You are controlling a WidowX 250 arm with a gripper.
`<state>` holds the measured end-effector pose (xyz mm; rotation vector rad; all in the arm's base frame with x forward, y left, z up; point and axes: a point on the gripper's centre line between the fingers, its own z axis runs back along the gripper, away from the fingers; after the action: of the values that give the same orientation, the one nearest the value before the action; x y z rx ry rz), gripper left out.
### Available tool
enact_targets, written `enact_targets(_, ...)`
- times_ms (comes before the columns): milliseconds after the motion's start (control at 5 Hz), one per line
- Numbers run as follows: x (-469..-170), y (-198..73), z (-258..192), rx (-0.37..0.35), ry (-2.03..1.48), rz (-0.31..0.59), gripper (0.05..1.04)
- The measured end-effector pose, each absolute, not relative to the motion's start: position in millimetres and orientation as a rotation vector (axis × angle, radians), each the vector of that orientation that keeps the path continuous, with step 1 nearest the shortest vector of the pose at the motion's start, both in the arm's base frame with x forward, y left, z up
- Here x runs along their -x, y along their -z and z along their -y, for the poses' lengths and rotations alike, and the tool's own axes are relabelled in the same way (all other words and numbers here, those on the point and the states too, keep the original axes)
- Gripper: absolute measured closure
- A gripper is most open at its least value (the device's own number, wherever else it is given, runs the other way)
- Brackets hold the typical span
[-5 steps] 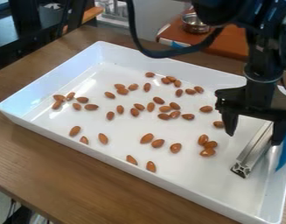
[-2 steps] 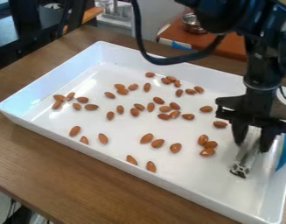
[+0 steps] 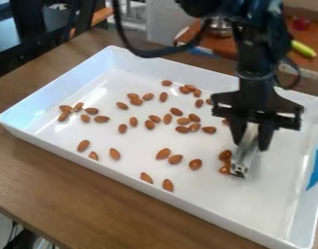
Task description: Sweep into pile
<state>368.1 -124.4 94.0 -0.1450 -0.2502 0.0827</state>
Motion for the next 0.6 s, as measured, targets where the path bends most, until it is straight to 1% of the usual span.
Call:
enact_targets(200,-369,-93,102,0.147,-0.083,0.264,0.705)
enact_targets(600,-369,-88,63,0.127,-0.089,0.295,0.705)
